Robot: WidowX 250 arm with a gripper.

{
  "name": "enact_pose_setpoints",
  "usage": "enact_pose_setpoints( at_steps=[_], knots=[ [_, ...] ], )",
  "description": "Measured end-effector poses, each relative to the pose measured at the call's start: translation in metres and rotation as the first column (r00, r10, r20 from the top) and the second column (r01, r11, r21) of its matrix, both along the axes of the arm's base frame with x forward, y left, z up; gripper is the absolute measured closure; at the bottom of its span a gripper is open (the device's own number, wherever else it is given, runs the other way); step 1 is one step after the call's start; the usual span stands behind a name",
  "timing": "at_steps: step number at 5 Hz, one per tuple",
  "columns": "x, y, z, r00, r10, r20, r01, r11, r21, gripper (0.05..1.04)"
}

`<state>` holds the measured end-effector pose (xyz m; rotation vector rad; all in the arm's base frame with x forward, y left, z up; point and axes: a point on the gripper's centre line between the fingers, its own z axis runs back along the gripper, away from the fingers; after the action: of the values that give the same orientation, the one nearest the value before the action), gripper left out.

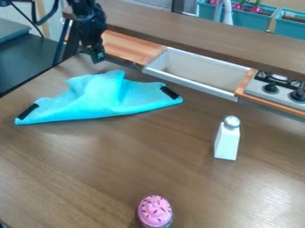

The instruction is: Unfold the cloth from top left to right bottom

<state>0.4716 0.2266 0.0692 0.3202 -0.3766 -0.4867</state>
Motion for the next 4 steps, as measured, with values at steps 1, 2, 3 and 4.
enact_pose_setpoints(
  at_steps=[1,2,3,4],
  knots=[
    [0.006,0.008,-0.011,1.000,0.021,-0.010,-0.021,1.000,0.023,0.083],
    [0.009,0.014,-0.017,0.999,0.031,-0.015,-0.031,0.999,0.040,0.083],
    [0.012,0.018,-0.027,0.999,0.038,-0.027,-0.037,0.998,0.050,0.083],
    [0.015,0.019,-0.030,0.999,0.041,-0.029,-0.039,0.997,0.062,0.083]
  ],
)
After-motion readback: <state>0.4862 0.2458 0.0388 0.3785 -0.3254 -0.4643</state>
